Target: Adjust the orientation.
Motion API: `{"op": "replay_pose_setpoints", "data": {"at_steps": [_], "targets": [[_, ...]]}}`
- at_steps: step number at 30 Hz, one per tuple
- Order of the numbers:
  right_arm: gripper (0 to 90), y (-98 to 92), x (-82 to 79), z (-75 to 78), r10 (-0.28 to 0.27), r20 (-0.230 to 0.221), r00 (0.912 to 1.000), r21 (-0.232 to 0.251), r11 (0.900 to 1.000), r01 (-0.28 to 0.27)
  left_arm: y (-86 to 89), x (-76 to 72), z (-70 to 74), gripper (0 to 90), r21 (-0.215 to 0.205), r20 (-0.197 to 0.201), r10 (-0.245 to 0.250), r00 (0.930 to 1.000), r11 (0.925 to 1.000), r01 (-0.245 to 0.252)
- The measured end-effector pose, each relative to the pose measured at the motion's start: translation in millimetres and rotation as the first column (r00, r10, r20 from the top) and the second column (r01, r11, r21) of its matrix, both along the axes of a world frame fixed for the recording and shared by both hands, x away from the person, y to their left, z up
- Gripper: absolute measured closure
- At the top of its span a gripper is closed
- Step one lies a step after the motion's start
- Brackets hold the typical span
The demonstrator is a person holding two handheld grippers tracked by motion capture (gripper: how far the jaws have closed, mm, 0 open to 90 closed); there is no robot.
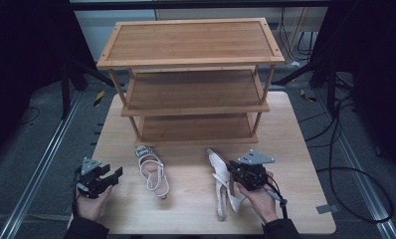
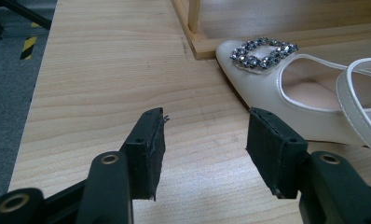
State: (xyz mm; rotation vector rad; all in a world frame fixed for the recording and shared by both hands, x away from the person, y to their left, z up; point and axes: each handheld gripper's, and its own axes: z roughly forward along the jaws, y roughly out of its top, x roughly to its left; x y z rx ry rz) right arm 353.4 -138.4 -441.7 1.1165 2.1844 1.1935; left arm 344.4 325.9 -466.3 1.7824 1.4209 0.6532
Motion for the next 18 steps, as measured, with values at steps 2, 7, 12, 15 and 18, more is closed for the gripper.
{"op": "replay_pose_setpoints", "data": {"at_steps": [2,7,12,15,18], "targets": [[88.8,4.3,1.7,1.4,0.009,0.007,0.9999,-0.007,1.000,-0.009,-0.8,-0.3,0.4,45.4,0.006,0.002,-0.001,1.0000,1.0000,0.001],[89.8,14.4,8.2,0.1,0.005,0.002,1.0000,-0.014,1.000,-0.005,-0.3,-0.1,0.2,45.4,0.006,0.002,0.000,1.0000,1.0000,0.000],[89.3,23.5,11.6,-2.4,0.005,0.009,1.0000,-0.024,1.000,-0.005,-0.7,-0.2,-0.1,45.4,0.010,0.002,0.000,1.0000,1.0000,0.000],[89.6,28.1,13.2,-6.5,0.005,0.011,0.9999,-0.039,0.999,-0.005,-0.6,0.5,-0.3,45.6,0.014,0.006,0.001,1.0000,0.9999,-0.001],[90.0,25.6,14.2,-8.9,-0.001,0.012,0.9999,-0.039,0.999,0.001,-0.1,0.7,-0.9,45.6,0.011,0.004,0.003,1.0000,0.9999,-0.003]]}}
